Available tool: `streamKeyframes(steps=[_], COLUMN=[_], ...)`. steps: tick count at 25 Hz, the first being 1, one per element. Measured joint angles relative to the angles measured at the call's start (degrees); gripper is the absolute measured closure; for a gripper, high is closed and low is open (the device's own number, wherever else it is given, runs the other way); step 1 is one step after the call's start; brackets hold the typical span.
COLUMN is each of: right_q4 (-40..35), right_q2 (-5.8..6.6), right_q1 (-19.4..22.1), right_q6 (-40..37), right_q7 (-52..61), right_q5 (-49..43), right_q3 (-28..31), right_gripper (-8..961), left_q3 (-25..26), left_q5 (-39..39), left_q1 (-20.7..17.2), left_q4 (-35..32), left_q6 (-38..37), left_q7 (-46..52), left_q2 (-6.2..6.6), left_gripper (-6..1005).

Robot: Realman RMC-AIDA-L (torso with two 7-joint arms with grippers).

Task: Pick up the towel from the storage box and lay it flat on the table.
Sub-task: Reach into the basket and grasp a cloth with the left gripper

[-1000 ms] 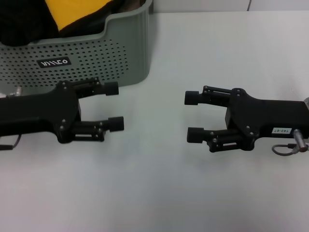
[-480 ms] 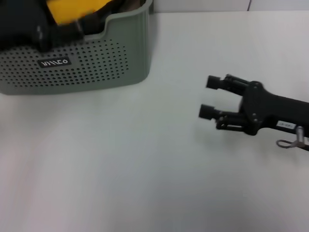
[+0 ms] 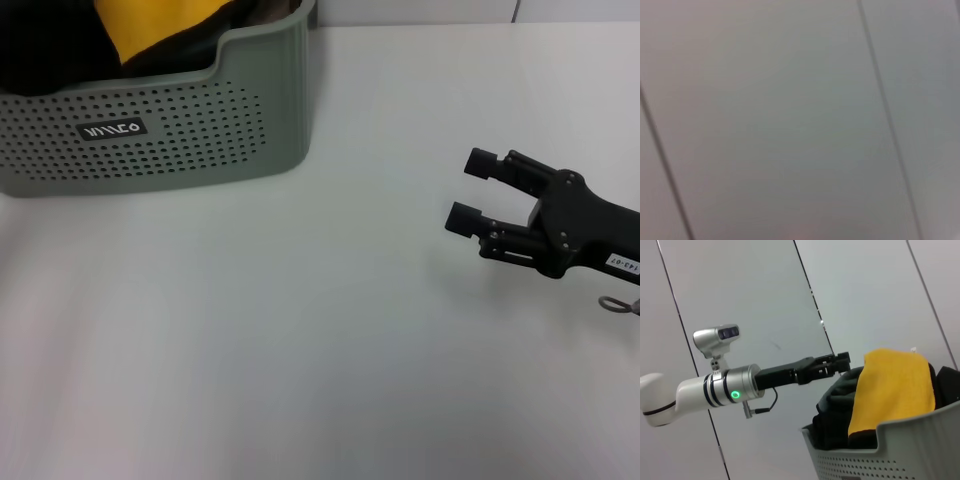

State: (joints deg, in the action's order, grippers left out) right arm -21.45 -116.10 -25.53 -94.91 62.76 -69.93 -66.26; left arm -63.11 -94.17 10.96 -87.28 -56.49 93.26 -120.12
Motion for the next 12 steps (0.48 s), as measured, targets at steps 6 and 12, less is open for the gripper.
streamKeyframes(steps=[6, 12], right_q4=[0.0, 0.0], right_q2=[0.0, -0.03], right_q1=[-0.4, -1.0], right_q6=[0.1, 0.5], right_q7=[0.0, -0.1], right_q5=[0.3, 0.3], right_q3=[0.0, -0.1], right_gripper=[82, 82], left_q3=[2.2, 2.9], left_q5=[-8.9, -14.7], left_q1=[1.8, 3.0], left_q4=[-2.0, -1.6], left_q6=[1.4, 2.3], left_q7=[9.3, 15.1], left_q2=[0.14, 0.19], left_gripper=[285, 301])
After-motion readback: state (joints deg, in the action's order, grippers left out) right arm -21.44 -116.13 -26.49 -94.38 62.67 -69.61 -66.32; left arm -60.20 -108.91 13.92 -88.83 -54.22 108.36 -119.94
